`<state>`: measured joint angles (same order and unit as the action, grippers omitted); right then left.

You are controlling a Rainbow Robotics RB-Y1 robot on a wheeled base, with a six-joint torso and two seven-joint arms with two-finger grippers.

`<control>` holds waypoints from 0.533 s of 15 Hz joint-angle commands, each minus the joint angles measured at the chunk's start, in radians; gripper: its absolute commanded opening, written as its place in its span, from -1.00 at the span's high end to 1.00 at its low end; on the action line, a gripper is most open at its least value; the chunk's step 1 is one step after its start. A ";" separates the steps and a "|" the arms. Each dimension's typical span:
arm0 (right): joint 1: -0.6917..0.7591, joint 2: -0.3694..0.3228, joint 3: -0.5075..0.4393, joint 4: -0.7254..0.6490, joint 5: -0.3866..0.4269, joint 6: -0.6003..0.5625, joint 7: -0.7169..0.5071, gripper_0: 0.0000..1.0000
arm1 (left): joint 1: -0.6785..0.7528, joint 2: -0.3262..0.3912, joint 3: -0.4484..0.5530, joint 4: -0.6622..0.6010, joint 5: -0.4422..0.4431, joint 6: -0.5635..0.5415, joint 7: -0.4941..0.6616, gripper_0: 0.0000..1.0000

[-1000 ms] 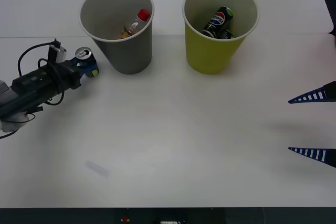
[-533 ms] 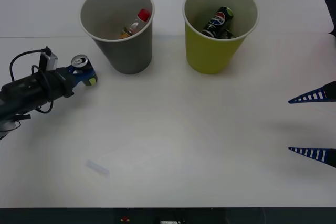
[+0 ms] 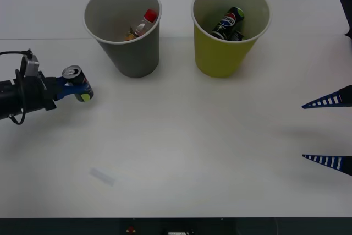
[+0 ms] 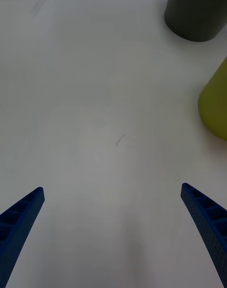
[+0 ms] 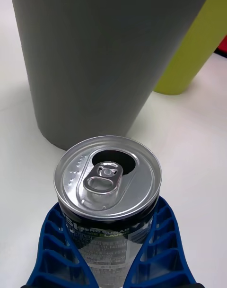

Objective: Put the can into the green bin and the plastic bottle into the gray bin

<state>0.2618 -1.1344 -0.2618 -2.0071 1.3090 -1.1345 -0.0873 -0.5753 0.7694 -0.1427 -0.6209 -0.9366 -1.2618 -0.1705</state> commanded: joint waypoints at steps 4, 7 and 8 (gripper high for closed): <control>0.000 0.000 0.000 0.000 0.000 0.000 0.000 -1.00 | 0.000 0.053 0.055 -0.115 -0.139 -0.103 0.180 1.00; 0.000 0.000 0.000 0.000 0.000 0.000 0.000 -1.00 | 0.000 0.083 0.097 -0.223 -0.208 -0.125 0.307 1.00; 0.000 0.000 0.000 0.000 0.000 0.000 0.000 -1.00 | 0.000 0.088 0.098 -0.243 -0.209 -0.126 0.341 1.00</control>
<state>0.2618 -1.1345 -0.2618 -2.0071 1.3090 -1.1345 -0.0872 -0.5752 0.8538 -0.0463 -0.8475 -1.1440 -1.3869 0.1444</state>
